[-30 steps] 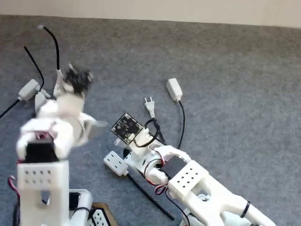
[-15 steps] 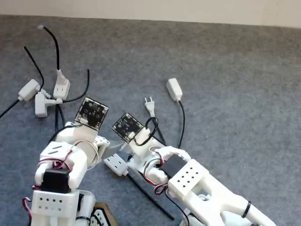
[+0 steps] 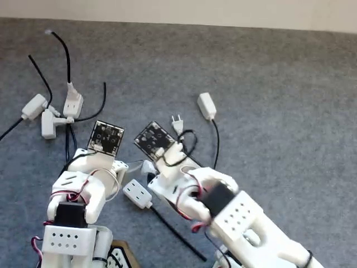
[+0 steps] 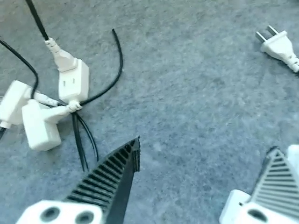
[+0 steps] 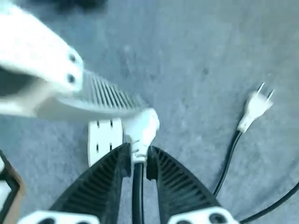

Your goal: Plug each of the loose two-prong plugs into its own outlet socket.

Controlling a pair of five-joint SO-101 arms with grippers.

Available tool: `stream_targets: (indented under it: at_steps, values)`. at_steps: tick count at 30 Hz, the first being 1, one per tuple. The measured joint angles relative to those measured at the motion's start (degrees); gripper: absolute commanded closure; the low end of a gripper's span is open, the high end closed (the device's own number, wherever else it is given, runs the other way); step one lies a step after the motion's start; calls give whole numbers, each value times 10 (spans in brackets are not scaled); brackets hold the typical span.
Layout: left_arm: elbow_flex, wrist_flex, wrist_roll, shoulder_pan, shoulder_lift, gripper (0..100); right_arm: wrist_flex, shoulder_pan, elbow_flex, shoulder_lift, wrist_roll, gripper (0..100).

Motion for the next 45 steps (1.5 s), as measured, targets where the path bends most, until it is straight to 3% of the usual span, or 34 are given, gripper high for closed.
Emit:
stream_targets:
  at_steps: [6, 13, 17, 21, 27, 35, 40, 45]
  values:
    - [0, 0, 0, 2, 5, 604, 31, -4, -4, -49, 0, 994]
    - [1, 1, -3, -3, 5, 604, 41, -5, -23, 38, 0, 994]
    - [-37, 1, -2, -69, 23, 604, 100, -2, -80, 112, -3, 994]
    - [-139, 1, 3, -137, 131, 604, 166, 27, -178, 184, -39, 994]
    - [-411, 41, 30, -238, 463, 604, 268, 37, -316, 270, -99, 994]
    - [-965, 275, 35, -349, 960, 604, 325, 18, -365, 341, -257, 992]
    - [-1297, 387, 36, -380, 1191, 604, 338, -30, -365, 363, -347, 993]
    - [-1547, 451, 36, -387, 1361, 604, 338, -72, -365, 384, -452, 993]
